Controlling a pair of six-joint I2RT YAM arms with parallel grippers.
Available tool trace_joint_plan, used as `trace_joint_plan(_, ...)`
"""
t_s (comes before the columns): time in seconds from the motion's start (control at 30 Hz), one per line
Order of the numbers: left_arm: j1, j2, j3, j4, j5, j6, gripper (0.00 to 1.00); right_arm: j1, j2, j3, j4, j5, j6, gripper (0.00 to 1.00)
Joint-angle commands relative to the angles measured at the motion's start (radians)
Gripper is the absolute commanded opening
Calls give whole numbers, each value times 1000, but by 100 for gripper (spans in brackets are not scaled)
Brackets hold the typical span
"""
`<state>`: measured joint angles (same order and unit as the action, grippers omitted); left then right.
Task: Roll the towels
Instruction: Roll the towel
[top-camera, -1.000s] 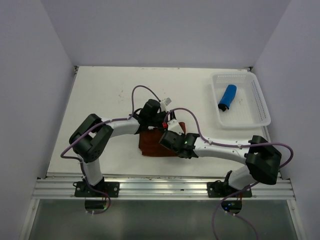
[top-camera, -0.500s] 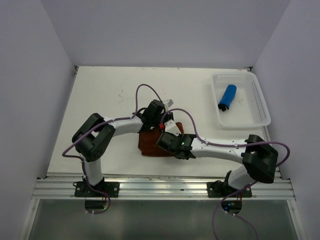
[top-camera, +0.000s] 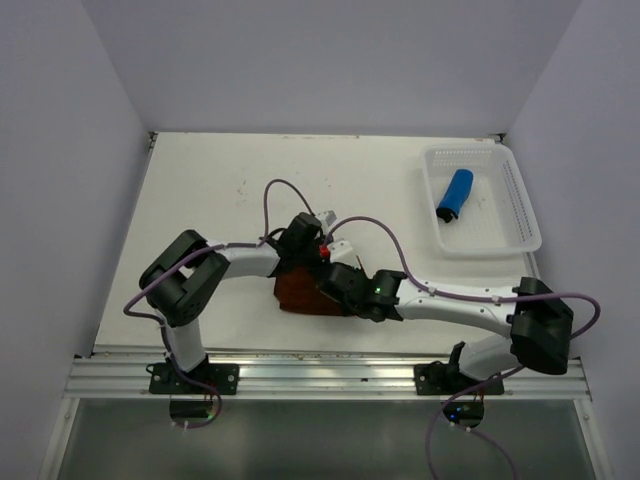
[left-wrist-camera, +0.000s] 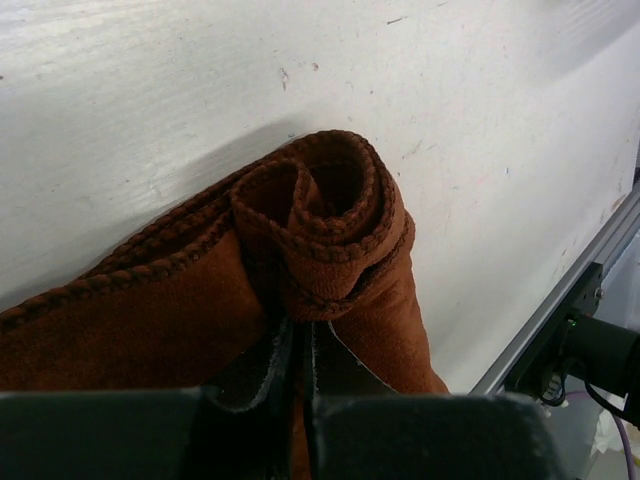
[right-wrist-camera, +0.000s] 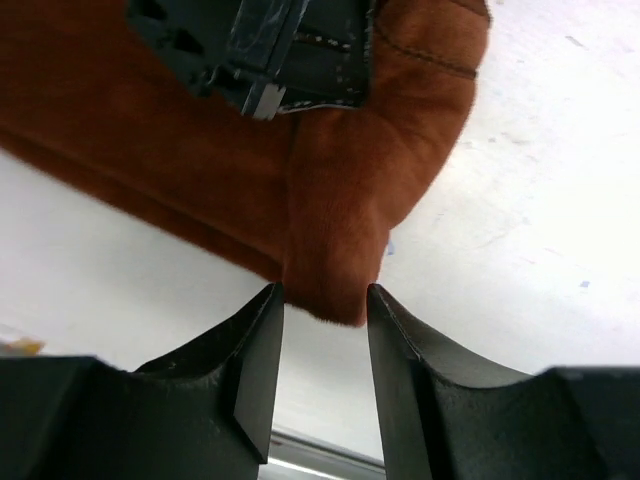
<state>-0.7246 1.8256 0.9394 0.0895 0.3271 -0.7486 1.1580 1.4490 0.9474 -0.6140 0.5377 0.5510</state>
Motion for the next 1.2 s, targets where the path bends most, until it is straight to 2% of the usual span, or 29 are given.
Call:
trace_joint_plan(0.0, 22, -58, -68, 104, -16, -21, 0, 3, -157, -70, 152, -163, 29, 43)
trace_joint_plan(0.1, 34, -86, -120, 154, -14, -31, 0, 0, -235, -125, 226, -199, 59, 45)
trace_joint_plan(0.2, 43, -112, -160, 190, -13, -37, 0, -17, -269, -154, 260, -209, 92, 36)
trace_joint_plan(0.23, 47, -121, -169, 199, -10, -37, 0, -20, -272, -160, 267, -208, 99, 27)
trace_joint_plan(0.33, 51, -138, -197, 231, -2, -43, 0, -47, -260, -179, 299, -211, 136, 15)
trace_joint_plan(0.43, 53, -147, -209, 237, -2, -44, 0, -76, -228, -191, 339, -216, 170, 10)
trace_joint_plan(0.63, 51, -155, -225, 246, 1, -41, 0, -98, -147, -203, 404, -260, 171, 9)
trace_joint_plan(0.9, 57, -161, -243, 237, -14, -37, 0, -98, -76, -334, 540, -297, 225, 9)
trace_joint_plan(1.07, 63, -161, -240, 227, -23, -28, 0, -98, -52, -371, 608, -323, 233, 15)
trace_joint_plan(1.1, 63, -160, -237, 222, -26, -25, 1, -98, -46, -369, 608, -324, 234, 17)
trace_joint_plan(1.17, 65, -158, -228, 208, -31, -21, 12, -98, -39, -368, 609, -328, 233, 18)
